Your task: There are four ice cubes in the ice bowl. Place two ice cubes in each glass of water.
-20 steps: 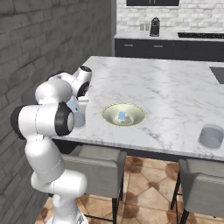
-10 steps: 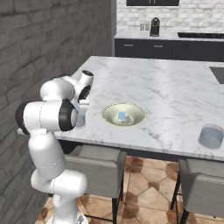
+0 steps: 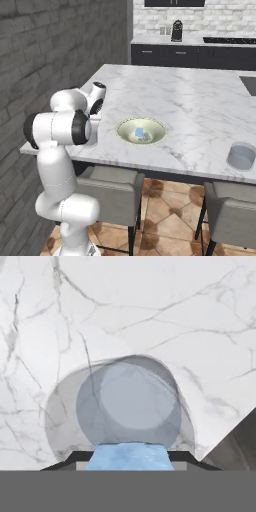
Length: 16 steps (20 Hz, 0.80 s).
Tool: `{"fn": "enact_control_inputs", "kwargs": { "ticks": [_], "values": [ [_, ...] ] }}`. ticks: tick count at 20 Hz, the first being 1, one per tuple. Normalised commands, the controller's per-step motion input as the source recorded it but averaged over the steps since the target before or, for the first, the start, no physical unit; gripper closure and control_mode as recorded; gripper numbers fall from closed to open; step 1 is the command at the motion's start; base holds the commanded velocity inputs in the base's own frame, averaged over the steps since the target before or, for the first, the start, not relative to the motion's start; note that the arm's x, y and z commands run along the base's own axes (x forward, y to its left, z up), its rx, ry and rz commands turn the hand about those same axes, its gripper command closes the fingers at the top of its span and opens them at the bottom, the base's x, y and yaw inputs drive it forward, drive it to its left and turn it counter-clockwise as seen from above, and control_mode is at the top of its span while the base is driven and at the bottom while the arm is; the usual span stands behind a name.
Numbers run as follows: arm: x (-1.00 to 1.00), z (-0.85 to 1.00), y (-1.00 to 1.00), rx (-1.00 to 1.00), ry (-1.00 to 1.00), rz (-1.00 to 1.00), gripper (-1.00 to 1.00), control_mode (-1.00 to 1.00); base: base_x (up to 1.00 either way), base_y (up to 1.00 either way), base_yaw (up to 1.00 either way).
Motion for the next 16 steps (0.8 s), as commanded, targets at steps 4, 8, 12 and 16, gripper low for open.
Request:
{"fn": "enact_control_inputs", "kwargs": {
  "ticks": [4, 8, 12, 16],
  "values": [
    [0.20, -0.19, 0.13, 0.00, 0.04, -0.02, 1.00, -1.00, 0.00, 0.00, 0.00],
    [0.16, -0.11, 0.08, 0.00, 0.03, -0.02, 1.00, -1.00, 0.00, 0.00, 0.00],
    [0.14, -0.09, 0.02, 0.00, 0.03, -0.02, 1.00, -1.00, 0.00, 0.00, 0.00],
    [0.09, -0.10, 0.00, 0.00, 0.03, -0.01, 1.00, -1.00, 0.00, 0.00, 0.00]
  ]
}}
